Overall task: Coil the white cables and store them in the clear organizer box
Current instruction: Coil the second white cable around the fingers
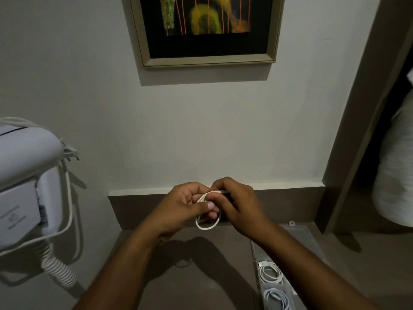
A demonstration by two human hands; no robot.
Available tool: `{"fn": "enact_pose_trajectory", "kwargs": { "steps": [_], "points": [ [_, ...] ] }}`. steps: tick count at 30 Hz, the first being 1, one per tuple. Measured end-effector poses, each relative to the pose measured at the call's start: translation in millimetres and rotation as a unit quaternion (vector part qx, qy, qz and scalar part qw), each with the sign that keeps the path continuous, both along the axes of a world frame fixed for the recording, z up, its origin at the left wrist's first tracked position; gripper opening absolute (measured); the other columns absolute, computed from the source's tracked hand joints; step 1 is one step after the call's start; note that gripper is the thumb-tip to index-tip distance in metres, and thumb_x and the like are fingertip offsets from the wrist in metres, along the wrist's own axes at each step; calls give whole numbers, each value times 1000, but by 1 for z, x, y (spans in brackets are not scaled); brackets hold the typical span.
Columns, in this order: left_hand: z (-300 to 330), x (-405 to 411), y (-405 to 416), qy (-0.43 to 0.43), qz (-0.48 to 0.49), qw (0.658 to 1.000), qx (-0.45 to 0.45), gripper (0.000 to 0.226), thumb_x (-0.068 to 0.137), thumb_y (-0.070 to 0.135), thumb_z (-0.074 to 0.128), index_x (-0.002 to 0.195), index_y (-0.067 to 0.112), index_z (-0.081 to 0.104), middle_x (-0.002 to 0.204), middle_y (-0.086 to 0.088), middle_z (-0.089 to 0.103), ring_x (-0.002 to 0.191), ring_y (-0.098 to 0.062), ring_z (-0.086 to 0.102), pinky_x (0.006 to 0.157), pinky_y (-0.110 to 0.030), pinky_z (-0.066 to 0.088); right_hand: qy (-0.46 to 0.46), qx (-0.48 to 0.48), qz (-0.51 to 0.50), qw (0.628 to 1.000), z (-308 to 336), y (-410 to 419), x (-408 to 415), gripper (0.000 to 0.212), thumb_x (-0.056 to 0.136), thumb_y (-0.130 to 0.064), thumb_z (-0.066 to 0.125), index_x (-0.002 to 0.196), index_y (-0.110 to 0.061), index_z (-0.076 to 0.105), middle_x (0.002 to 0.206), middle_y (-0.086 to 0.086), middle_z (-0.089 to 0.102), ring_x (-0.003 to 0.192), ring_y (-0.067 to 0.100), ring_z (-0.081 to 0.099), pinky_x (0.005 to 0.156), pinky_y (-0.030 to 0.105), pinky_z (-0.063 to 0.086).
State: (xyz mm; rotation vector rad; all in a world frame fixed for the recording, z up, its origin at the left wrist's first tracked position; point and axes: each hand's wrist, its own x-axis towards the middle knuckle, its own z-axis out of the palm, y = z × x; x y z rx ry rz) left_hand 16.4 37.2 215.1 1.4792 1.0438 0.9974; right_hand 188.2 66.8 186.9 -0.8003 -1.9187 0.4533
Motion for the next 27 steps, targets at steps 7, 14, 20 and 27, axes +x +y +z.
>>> {"fn": "enact_pose_trajectory", "kwargs": {
  "steps": [7, 14, 20, 27],
  "points": [
    [5, 6, 4, 12, 114, 987, 111, 16, 83, -1, 68, 90, 12, 74, 72, -4, 75, 65, -16, 72, 57, -22, 58, 230, -180, 27, 956, 0, 0, 2, 5, 84, -27, 66, 83, -31, 63, 70, -9, 65, 53, 3, 55, 49, 18, 44],
    [2, 15, 3, 10, 126, 983, 133, 22, 84, 1, 67, 87, 21, 76, 67, 3, 74, 54, -8, 64, 54, -20, 52, 368, -323, 54, 870, -8, -10, -8, 16, 85, -30, 68, 74, -18, 69, 60, 3, 66, 46, 11, 55, 41, 20, 44],
    [-3, 23, 6, -2, 181, 977, 115, 19, 85, 5, 67, 87, 23, 74, 67, 1, 75, 57, -12, 66, 58, -23, 57, 266, -253, -20, 930, -4, -15, -7, 27, 94, -26, 59, 74, -25, 77, 60, -8, 70, 50, 0, 59, 47, 14, 46],
    [-5, 28, 7, -17, 179, 980, 83, 22, 85, 5, 68, 81, 25, 75, 64, 1, 74, 57, -13, 65, 54, -20, 55, 238, -317, 64, 916, -1, -14, 14, 25, 98, -16, 51, 97, -14, 76, 61, 2, 66, 53, 16, 57, 53, 24, 50]
  ]
}}
